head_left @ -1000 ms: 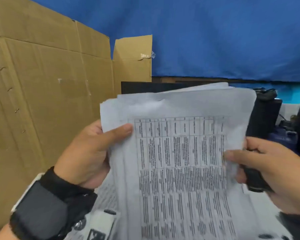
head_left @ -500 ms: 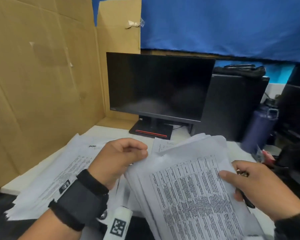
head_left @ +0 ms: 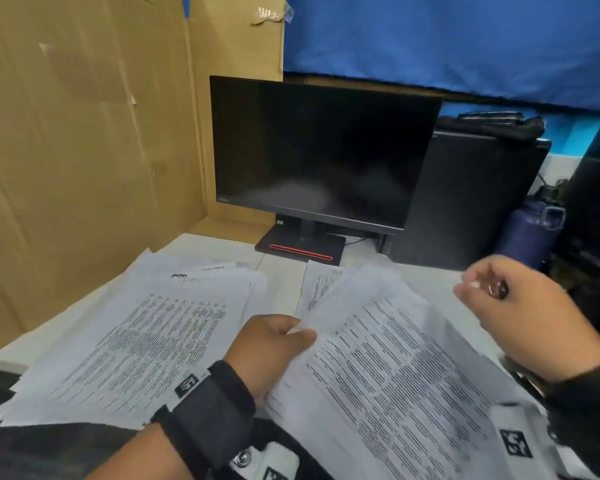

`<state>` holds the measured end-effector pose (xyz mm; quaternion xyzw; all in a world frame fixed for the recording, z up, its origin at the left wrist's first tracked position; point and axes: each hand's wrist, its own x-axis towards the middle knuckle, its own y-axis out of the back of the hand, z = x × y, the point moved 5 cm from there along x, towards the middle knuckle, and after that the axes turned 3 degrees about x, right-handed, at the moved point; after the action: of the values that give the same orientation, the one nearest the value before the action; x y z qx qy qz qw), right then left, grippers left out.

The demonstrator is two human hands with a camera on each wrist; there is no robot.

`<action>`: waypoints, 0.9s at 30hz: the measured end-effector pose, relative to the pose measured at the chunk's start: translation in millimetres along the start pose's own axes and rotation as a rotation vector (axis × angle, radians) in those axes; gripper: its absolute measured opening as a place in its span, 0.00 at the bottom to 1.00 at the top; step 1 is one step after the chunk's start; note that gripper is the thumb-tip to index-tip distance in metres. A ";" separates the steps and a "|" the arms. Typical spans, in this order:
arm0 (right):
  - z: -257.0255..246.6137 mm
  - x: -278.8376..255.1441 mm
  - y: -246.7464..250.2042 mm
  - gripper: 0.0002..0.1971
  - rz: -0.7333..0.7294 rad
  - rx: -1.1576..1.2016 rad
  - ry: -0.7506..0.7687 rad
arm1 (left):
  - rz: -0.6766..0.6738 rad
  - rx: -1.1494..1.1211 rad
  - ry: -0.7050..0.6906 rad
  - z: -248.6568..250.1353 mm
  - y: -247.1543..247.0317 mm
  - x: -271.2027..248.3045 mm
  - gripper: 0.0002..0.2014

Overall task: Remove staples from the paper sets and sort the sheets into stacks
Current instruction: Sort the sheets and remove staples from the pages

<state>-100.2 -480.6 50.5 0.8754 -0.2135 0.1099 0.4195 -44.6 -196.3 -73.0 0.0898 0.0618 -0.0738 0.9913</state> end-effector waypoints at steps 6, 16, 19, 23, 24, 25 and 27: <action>-38.3 -3.4 -69.6 0.17 -0.485 -0.112 0.190 | 0.131 -0.149 0.167 -25.5 -4.6 16.6 0.22; -21.4 -10.6 -174.4 0.15 -0.801 -0.298 0.241 | -0.057 0.959 -0.183 2.9 -10.3 -17.9 0.20; -15.4 -11.7 -179.8 0.15 -0.858 -0.311 0.237 | -0.129 1.200 -0.261 -8.0 -10.9 -32.3 0.23; -18.5 -3.9 -188.6 0.12 -0.813 -0.306 0.230 | -0.243 1.264 -0.239 -30.0 -18.3 -34.8 0.33; -21.4 -2.4 -191.7 0.11 -0.802 -0.309 0.240 | -0.237 1.276 -0.242 -33.1 -18.9 -34.9 0.35; -24.7 -1.8 -195.2 0.11 -0.801 -0.302 0.249 | -0.223 1.276 -0.253 -35.6 -19.6 -35.7 0.37; -30.4 -3.1 -203.0 0.10 -0.826 -0.290 0.272 | -0.212 1.250 -0.283 -42.5 -20.7 -36.3 0.40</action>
<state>-8.8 -342.9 -71.3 0.7970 0.1972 0.0161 0.5706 -88.0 -203.6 -113.0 0.6327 -0.1153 -0.2046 0.7380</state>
